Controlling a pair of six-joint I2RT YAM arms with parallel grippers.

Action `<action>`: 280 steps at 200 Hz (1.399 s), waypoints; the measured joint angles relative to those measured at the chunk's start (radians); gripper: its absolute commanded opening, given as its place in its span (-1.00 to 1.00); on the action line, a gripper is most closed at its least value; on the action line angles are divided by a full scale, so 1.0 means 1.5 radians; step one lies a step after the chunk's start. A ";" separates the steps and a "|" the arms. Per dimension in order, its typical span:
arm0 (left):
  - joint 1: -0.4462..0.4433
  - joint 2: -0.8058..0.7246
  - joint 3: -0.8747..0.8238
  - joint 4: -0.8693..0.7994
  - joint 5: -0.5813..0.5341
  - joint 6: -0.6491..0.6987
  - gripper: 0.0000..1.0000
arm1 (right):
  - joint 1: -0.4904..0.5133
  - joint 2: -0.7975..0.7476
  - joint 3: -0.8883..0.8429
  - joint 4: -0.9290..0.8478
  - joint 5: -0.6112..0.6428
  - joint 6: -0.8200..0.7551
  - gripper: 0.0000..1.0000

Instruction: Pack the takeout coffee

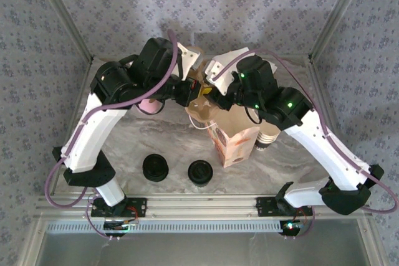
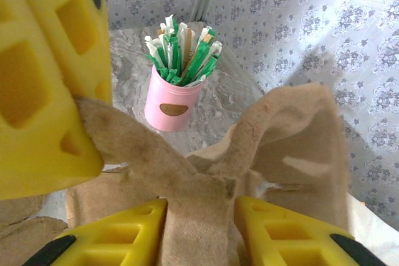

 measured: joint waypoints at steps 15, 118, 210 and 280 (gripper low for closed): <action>-0.003 0.003 0.002 0.000 -0.001 0.000 -0.86 | 0.000 -0.004 -0.004 -0.001 0.000 0.001 -0.46; -0.004 0.006 0.004 -0.001 -0.026 -0.006 -0.20 | -0.022 -0.027 -0.029 0.005 0.009 0.005 -0.46; -0.002 -0.213 -0.213 0.121 -0.092 -0.138 -0.03 | -0.122 -0.094 -0.052 -0.014 0.038 0.050 -0.45; -0.002 -0.090 -0.355 0.172 0.013 -0.328 0.38 | -0.183 -0.168 -0.052 -0.029 0.068 0.074 -0.43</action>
